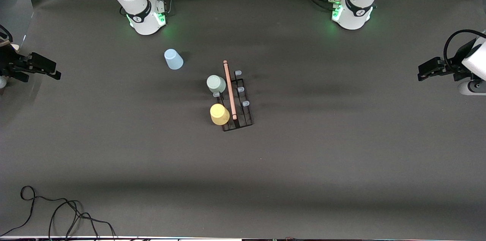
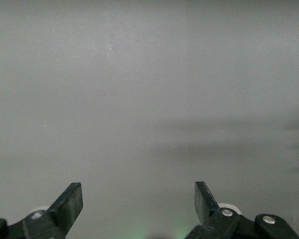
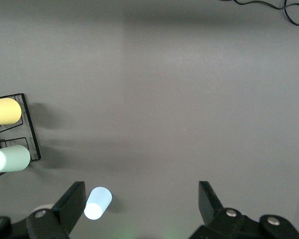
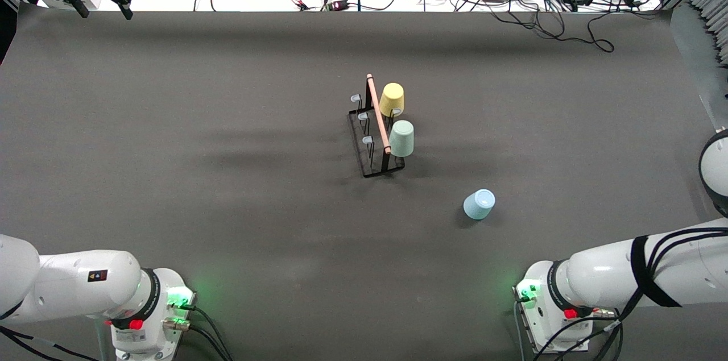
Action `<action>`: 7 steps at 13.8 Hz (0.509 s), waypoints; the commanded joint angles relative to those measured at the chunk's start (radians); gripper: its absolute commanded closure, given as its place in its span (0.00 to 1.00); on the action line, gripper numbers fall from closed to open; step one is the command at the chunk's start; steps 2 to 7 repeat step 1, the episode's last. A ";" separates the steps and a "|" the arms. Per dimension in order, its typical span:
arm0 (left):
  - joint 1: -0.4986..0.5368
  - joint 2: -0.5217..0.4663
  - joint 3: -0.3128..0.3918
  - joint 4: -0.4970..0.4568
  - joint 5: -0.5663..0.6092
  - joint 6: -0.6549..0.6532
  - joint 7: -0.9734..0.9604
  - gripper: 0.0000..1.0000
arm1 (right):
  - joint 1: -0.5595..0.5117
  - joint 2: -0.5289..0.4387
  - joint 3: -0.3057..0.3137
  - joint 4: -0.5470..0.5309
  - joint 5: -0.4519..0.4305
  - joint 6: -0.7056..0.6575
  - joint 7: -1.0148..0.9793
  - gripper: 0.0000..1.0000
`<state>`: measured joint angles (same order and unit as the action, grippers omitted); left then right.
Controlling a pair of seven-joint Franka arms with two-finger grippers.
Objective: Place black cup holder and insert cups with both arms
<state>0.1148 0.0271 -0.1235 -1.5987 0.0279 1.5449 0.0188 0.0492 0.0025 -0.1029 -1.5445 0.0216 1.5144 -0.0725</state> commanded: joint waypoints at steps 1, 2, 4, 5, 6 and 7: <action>0.002 -0.003 0.002 0.011 0.017 -0.014 -0.007 0.00 | 0.000 -0.007 -0.003 -0.006 0.021 0.000 0.019 0.00; 0.002 -0.003 0.002 0.011 0.017 -0.014 -0.007 0.00 | 0.000 -0.007 -0.003 -0.006 0.021 0.000 0.019 0.00; 0.002 -0.003 0.002 0.011 0.017 -0.014 -0.007 0.00 | 0.000 -0.007 -0.003 -0.006 0.021 0.000 0.019 0.00; 0.002 -0.003 0.002 0.011 0.017 -0.014 -0.007 0.00 | 0.000 -0.007 -0.003 -0.006 0.021 0.000 0.019 0.00; 0.002 -0.003 0.002 0.011 0.017 -0.014 -0.007 0.00 | 0.000 -0.007 -0.003 -0.006 0.021 0.000 0.019 0.00; 0.002 -0.003 0.002 0.011 0.017 -0.014 -0.007 0.00 | 0.000 -0.007 -0.003 -0.006 0.021 0.000 0.019 0.00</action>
